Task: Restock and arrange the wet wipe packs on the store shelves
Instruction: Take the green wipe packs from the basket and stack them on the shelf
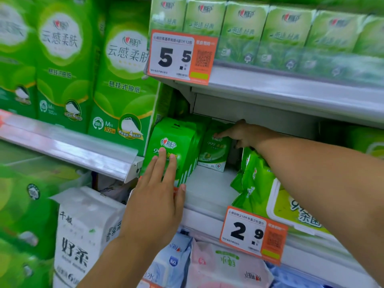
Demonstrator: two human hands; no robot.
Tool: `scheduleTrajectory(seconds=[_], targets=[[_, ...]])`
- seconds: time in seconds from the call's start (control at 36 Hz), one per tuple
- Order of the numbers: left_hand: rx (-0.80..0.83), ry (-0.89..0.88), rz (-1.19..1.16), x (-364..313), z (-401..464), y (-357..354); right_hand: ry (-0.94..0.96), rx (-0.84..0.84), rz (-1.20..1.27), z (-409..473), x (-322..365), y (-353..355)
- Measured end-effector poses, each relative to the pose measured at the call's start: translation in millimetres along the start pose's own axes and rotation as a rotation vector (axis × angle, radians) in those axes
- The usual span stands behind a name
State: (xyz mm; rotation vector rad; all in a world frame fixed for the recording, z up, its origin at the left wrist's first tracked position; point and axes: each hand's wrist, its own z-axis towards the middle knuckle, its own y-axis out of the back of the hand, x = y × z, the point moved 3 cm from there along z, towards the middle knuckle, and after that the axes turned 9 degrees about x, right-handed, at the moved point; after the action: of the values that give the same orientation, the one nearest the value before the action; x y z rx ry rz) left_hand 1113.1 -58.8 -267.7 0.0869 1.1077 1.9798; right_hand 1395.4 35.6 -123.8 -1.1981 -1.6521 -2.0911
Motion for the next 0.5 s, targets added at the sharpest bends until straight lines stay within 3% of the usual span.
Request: scheduleTrajectory(seconds=[0.22,0.36,0.5], targets=[[0.011,0.026,-0.023,-4.3,0.1,2.3,0.062,-0.017,-0.273,-19.4,14.7,7.2],[0.07,0.054,-0.003,-12.4,1.7,9.1,0.068,0.177,-0.413,-51.7,20.2,8.2],[0.124,0.02,0.027,-27.6,-7.5,24.6,0.248,0.19,-0.6,-120.4,26.4,4.1]])
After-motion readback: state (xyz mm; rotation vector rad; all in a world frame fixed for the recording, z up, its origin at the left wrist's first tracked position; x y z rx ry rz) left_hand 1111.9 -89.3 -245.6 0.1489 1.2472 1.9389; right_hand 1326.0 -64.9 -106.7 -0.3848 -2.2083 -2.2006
